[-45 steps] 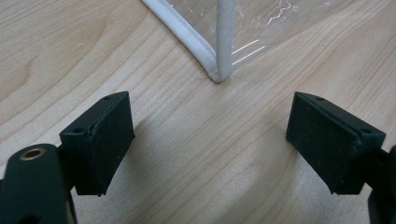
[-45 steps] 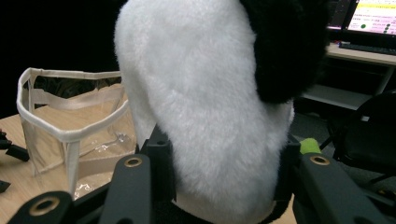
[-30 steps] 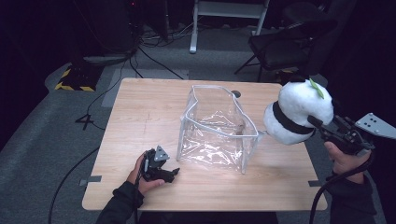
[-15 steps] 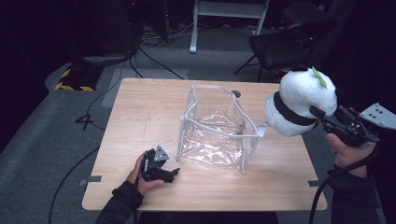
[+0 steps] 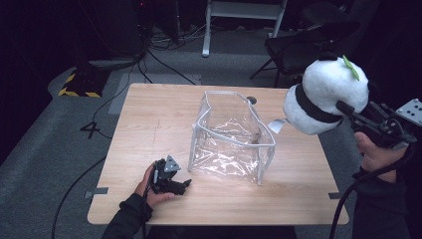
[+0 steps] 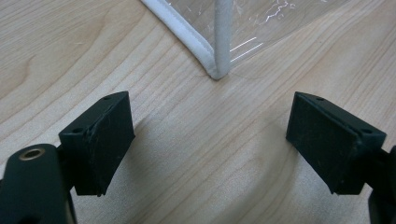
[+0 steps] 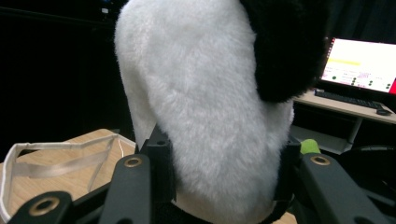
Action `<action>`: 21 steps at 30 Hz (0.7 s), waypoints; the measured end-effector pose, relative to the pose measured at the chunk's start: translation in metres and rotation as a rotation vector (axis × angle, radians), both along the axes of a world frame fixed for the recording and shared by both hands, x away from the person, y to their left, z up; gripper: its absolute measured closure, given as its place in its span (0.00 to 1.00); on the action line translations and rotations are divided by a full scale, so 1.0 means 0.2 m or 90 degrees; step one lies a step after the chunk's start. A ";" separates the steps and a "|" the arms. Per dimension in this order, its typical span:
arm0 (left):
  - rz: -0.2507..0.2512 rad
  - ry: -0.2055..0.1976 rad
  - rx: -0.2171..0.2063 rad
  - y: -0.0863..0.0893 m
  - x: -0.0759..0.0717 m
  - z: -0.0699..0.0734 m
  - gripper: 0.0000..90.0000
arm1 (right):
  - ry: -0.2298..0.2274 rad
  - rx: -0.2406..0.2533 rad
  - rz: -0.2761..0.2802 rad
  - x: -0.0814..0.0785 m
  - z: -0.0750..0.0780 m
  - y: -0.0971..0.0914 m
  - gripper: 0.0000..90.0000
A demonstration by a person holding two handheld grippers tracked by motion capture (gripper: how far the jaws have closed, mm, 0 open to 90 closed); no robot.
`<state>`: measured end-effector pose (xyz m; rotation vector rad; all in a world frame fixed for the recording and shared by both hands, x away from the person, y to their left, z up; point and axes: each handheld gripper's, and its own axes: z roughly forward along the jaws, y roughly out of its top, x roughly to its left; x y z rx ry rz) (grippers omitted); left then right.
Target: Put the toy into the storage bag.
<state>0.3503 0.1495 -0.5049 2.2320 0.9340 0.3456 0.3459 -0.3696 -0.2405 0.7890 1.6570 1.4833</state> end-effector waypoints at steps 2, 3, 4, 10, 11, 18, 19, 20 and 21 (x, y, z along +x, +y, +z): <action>0.000 0.000 0.000 0.00 0.00 0.00 0.17 | -0.004 -0.006 0.004 0.00 0.02 0.02 0.62; 0.000 0.000 0.000 0.00 0.00 0.00 0.17 | -0.006 -0.009 0.004 0.00 0.03 0.03 0.62; 0.000 0.000 0.000 0.00 0.00 0.00 0.17 | -0.007 -0.011 0.004 0.00 0.03 0.04 0.62; 0.000 0.000 0.000 0.00 0.00 0.00 0.17 | -0.016 -0.004 0.018 0.01 0.06 0.08 0.62; 0.000 0.000 0.000 0.00 0.00 0.00 0.17 | -0.017 -0.004 0.024 0.01 0.07 0.09 0.62; 0.000 0.000 0.000 0.00 0.00 0.00 0.17 | -0.025 -0.012 0.046 0.01 0.11 0.18 0.62; 0.000 0.000 0.000 0.00 0.00 0.00 0.17 | -0.027 -0.013 0.048 0.02 0.11 0.19 0.62; 0.000 0.000 0.000 0.00 0.00 0.00 0.17 | -0.027 -0.012 0.054 0.02 0.12 0.21 0.62; 0.000 0.000 0.000 0.00 0.00 0.00 0.17 | -0.027 -0.013 0.058 0.02 0.12 0.22 0.62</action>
